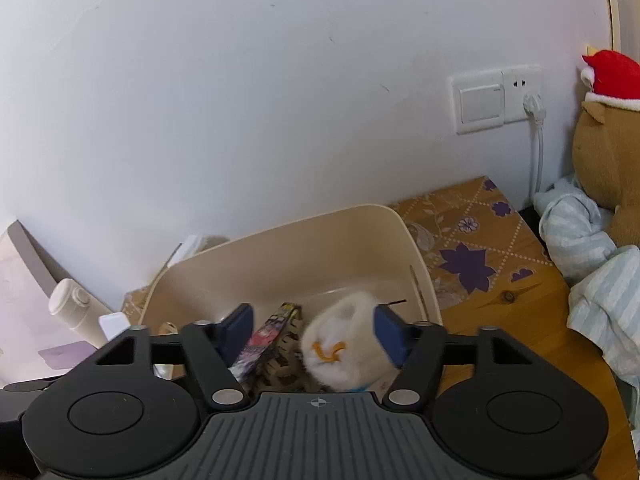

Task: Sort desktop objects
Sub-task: 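Open both grippers to drop the snack box and plush into the basket, then move both grippers back down toward the remaining items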

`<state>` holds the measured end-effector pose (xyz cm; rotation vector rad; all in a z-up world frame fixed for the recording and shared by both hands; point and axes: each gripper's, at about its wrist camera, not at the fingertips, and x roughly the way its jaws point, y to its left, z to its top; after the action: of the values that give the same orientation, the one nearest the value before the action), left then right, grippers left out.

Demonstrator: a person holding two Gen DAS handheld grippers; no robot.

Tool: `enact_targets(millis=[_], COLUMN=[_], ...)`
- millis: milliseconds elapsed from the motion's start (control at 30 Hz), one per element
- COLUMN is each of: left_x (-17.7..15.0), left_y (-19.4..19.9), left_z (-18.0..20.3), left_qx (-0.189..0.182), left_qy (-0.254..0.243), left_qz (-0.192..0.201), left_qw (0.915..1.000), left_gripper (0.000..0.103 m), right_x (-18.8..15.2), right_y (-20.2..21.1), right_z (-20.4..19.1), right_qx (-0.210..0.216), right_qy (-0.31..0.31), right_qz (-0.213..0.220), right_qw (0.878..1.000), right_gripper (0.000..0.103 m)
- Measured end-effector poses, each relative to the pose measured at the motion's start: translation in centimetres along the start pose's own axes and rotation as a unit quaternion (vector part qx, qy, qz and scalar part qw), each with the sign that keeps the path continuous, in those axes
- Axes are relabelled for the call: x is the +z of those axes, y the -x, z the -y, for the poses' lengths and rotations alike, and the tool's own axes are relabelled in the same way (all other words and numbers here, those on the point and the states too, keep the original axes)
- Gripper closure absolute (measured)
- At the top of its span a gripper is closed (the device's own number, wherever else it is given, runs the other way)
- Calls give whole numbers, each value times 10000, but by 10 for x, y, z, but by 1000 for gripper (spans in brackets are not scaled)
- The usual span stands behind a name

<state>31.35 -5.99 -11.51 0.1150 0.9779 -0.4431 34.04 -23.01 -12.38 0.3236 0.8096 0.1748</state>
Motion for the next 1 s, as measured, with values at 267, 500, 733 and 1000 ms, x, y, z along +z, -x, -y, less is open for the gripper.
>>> enact_targets(millis=[267,500,733,1000], left_x=[-9,-35,-81,-137], left_y=[40,74,87,76], left_z=[-18,-50,-78,-104], left_qx=[-100,-116,213,152], left_qy=[84,275,-12,75], left_qz=[148,281,150,-376], left_qw=[9998,9992,9997,9992], left_gripper=[29,26,27,27], right_x=[-20,-59,-102,-144], right_y=[28,51,61,54], right_z=[-15,-43,-62,-71], right_qx=[73,146,325,404], right_qy=[286,1014,1521,1687], right_qz=[93,38,-295,-747], right_qw=[9995,9947,9874,9820], right_gripper=[18,10,7,7])
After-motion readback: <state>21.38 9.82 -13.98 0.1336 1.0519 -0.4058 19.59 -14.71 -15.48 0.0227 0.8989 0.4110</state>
